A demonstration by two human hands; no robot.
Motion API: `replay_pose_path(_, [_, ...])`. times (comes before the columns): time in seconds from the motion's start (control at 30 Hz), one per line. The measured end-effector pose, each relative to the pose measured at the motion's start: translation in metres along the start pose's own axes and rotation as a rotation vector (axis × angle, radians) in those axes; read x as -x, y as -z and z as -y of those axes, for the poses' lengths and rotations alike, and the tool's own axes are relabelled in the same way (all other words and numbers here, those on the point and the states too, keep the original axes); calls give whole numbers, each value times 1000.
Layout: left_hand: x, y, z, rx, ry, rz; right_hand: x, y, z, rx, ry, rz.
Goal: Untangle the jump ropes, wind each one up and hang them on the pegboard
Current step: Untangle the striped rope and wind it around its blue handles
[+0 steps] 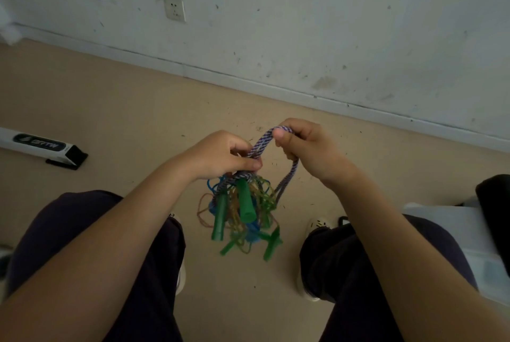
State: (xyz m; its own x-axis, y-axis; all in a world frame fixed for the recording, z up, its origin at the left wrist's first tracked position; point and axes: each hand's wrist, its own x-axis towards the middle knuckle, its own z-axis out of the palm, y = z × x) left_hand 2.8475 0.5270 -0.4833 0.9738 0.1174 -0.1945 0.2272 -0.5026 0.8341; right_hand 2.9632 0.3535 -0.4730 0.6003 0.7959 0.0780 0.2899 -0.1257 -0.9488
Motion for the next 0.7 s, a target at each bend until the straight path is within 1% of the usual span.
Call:
replay_pose_path(0.07, [-1, -1, 1, 64, 0, -96, -5, 1, -4, 80, 31, -80])
replay_pose_path(0.17, [-2, -3, 3, 285, 22, -267, -9, 6, -7, 273, 10, -346])
replay_pose_path(0.2, [-2, -3, 4, 349, 28, -319, -7, 9, -4, 300, -7, -370])
replay_pose_path(0.23, [-3, -4, 5, 403, 34, -364, -5, 11, -1, 309, -31, -322])
replay_pose_path(0.33, [-3, -7, 5, 474, 68, -430, 5, -4, 11, 291, -133, 12])
replay_pose_path(0.37, [-3, -9, 5, 490, 73, -430, 7, -12, 12, 307, -161, 84])
replay_pose_path(0.4, [-3, -10, 4, 502, 71, -426, 8, -19, 10, 344, -183, 121])
replay_pose_path(0.5, [-2, -13, 2, 558, 66, -436, 2, -23, -2, 432, -233, 154])
replay_pose_path(0.6, [-2, -11, 1, 701, 83, -441, -3, -14, -10, 422, -220, 149])
replay_pose_path(0.7, [-2, -9, 2, 755, 94, -417, -1, -12, -7, 399, -189, 127])
